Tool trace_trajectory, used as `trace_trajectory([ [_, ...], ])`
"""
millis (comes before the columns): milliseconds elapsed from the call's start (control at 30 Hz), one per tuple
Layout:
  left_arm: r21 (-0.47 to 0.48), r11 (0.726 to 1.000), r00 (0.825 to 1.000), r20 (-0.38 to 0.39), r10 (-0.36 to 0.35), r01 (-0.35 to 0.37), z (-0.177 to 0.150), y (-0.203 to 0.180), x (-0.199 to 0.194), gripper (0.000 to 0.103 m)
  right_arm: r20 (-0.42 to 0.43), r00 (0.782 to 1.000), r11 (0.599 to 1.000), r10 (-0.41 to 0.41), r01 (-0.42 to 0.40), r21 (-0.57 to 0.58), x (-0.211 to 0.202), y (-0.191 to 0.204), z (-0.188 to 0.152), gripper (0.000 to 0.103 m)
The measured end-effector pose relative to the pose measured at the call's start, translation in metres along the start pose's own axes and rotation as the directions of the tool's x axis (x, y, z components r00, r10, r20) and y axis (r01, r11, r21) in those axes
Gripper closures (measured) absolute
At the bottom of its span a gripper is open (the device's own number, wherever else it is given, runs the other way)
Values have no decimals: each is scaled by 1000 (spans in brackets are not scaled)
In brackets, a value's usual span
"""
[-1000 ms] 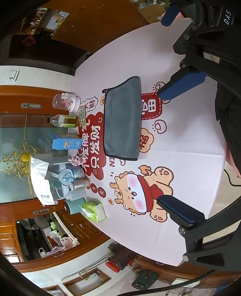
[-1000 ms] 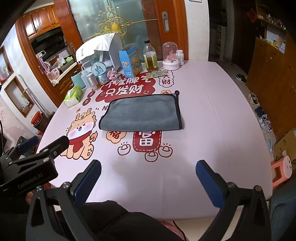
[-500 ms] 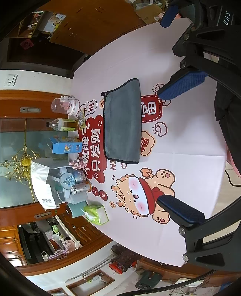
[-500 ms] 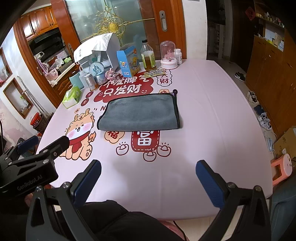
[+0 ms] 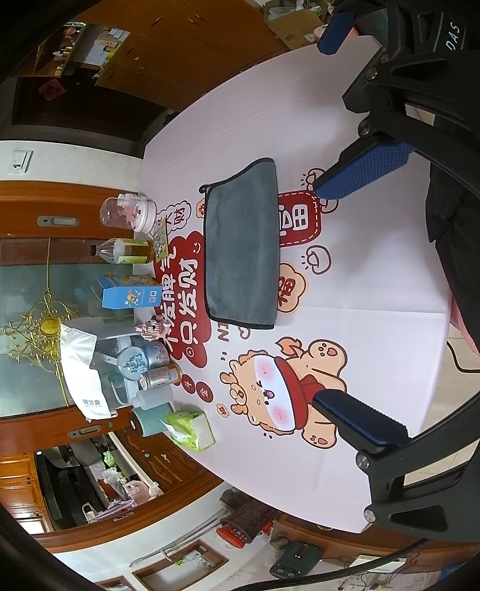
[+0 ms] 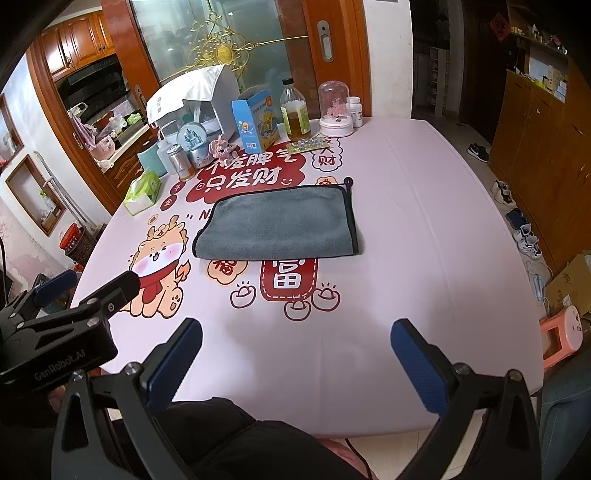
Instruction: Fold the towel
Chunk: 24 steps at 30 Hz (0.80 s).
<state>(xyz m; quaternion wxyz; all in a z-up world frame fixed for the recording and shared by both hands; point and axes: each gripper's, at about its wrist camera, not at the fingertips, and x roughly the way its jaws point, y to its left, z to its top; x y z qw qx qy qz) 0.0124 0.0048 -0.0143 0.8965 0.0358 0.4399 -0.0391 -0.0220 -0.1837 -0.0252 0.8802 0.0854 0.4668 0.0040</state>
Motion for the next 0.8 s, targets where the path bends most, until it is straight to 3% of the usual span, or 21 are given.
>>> trace_trajectory([
  [800, 9, 1000, 1000, 6, -6, 6, 7, 0, 2, 1, 3, 1000, 1000, -4, 4, 6, -1, -3, 2, 1],
])
